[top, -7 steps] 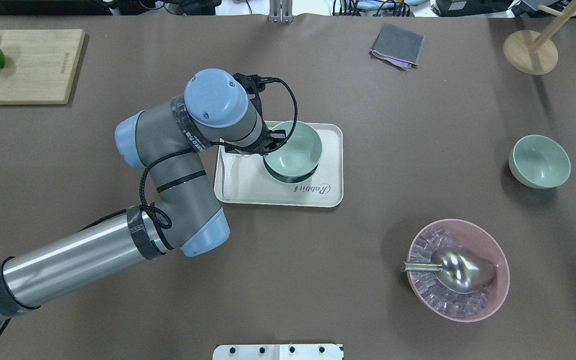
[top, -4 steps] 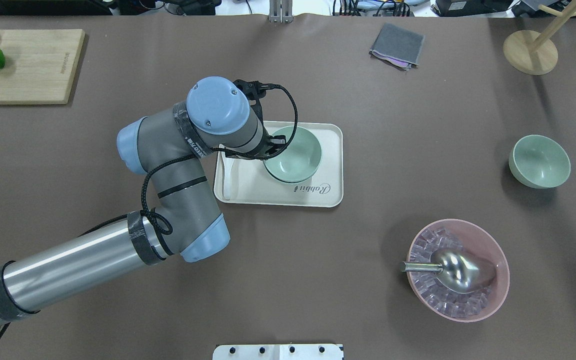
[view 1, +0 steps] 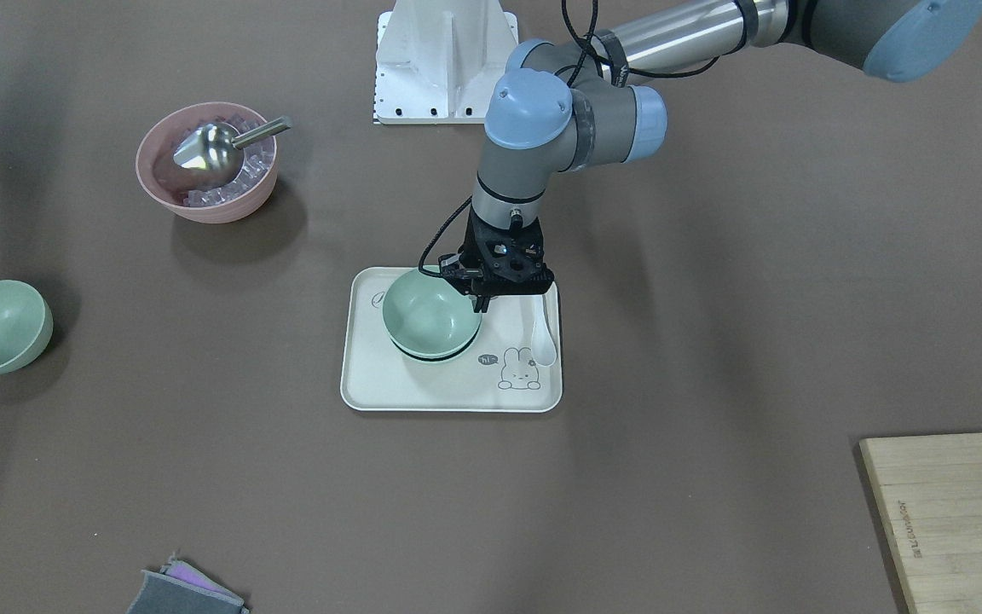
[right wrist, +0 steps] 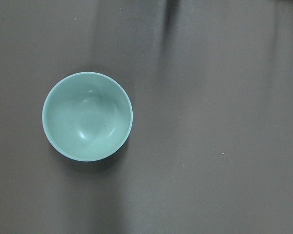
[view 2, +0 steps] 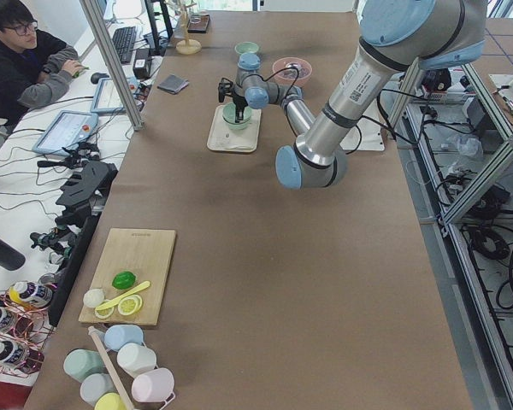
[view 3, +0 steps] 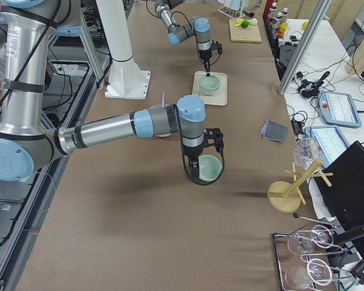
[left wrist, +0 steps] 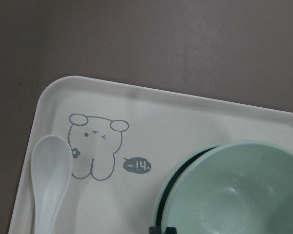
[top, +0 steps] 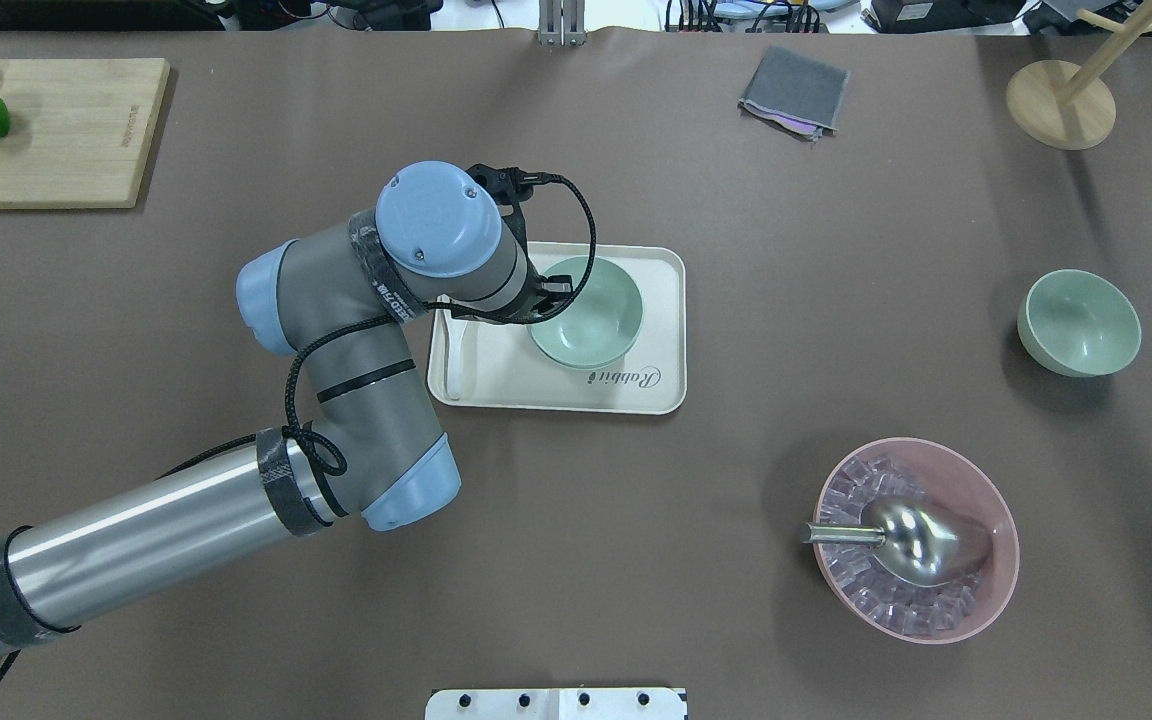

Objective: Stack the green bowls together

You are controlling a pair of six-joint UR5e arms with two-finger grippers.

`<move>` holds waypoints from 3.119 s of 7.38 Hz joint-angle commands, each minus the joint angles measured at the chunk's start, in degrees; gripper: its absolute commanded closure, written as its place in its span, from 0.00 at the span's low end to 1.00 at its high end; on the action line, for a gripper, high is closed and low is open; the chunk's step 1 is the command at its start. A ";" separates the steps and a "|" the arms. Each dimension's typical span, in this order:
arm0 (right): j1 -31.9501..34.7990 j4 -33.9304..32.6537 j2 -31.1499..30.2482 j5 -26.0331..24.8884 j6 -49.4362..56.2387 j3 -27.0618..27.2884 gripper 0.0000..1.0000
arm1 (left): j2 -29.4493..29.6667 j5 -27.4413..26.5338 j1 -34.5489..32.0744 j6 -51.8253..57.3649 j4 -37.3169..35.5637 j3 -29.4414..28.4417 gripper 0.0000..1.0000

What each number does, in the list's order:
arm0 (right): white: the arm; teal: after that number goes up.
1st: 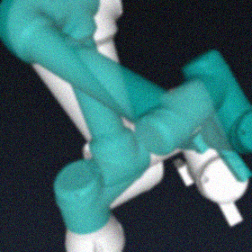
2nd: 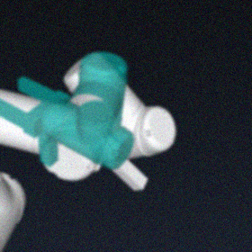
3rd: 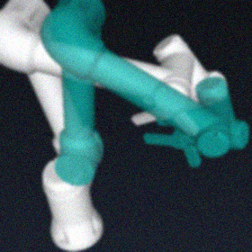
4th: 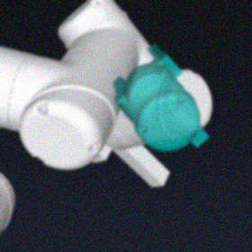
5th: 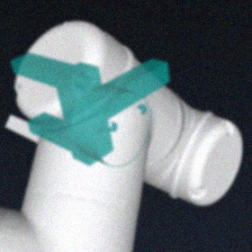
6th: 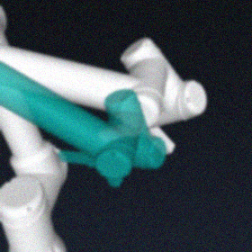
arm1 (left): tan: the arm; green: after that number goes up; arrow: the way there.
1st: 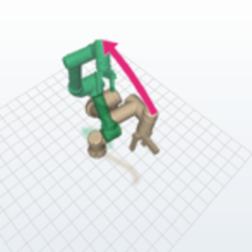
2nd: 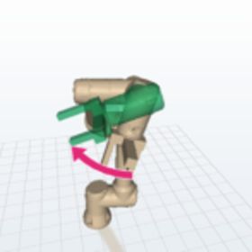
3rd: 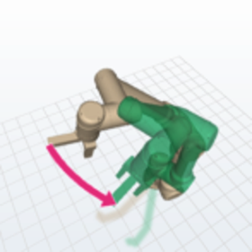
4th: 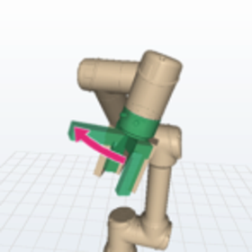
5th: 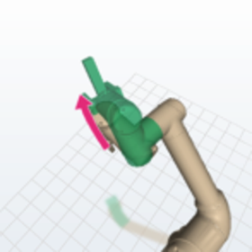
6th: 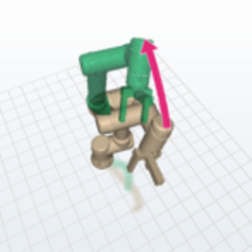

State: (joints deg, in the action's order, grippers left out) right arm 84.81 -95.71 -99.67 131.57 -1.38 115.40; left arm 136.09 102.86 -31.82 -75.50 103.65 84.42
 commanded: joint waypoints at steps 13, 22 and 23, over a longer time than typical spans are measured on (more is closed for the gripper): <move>-0.35 0.00 -0.44 1.84 -0.11 -1.23 0.00 | -16.69 9.87 -7.79 24.64 -14.69 26.02 0.02; -15.17 31.97 1.14 -3.06 -25.15 -16.70 0.00 | -40.98 29.85 -43.68 81.21 -14.00 20.26 0.02; -16.68 33.04 1.23 -4.03 -27.25 -17.14 0.00 | -40.99 29.85 -43.68 81.21 -14.00 20.26 0.02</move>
State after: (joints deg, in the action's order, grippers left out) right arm 70.92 -65.51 -98.79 129.14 -25.74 99.37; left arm 95.40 132.53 -74.93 4.99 89.62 104.90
